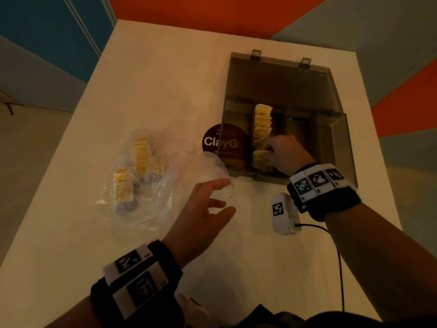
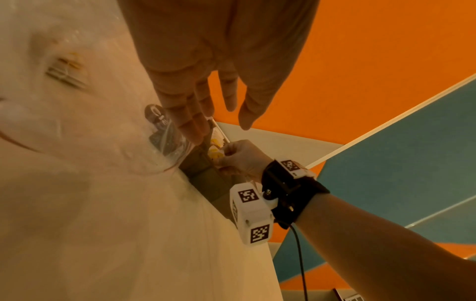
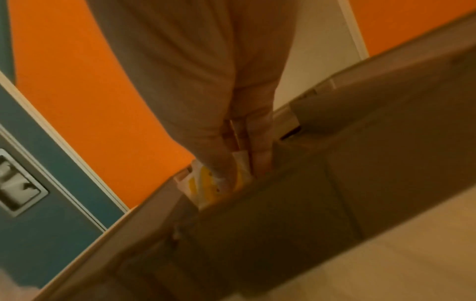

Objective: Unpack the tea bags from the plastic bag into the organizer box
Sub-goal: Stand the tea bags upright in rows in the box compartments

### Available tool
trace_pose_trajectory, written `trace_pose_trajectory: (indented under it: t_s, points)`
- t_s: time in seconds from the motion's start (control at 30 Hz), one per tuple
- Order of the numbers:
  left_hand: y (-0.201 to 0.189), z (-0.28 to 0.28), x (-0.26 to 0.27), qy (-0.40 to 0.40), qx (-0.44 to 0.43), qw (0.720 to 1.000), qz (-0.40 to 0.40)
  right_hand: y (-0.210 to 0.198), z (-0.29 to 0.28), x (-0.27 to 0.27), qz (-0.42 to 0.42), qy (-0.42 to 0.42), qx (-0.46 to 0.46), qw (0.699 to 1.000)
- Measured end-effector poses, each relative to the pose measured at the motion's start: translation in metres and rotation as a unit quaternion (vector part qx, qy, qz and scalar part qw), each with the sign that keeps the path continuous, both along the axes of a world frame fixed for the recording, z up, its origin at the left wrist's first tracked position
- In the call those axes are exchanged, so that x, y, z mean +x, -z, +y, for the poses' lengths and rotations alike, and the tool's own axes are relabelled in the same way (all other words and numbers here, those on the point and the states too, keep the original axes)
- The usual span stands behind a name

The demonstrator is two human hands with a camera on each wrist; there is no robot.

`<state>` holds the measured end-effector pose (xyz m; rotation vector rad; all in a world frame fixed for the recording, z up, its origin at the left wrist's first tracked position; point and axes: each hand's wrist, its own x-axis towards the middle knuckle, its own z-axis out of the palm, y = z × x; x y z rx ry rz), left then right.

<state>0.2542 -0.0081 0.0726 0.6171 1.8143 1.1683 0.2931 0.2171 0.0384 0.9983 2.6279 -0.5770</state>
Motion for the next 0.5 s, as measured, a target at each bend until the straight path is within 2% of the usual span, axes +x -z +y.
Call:
trace_pose_trajectory:
  t_s: [0.13,0.27,0.5]
  points:
    - [0.006,-0.002,-0.002,0.004,-0.022,1.000,0.007,0.007,-0.002,0.007,0.042,0.045,-0.055,0.997]
    - [0.010,-0.002,-0.005,0.007,-0.019,1.000,-0.009,-0.004,-0.006,0.027,0.114,0.143,-0.180,0.966]
    - [0.011,-0.001,-0.004,0.030,-0.022,0.999,-0.006,-0.016,-0.022,0.021,0.053,0.147,-0.200,0.967]
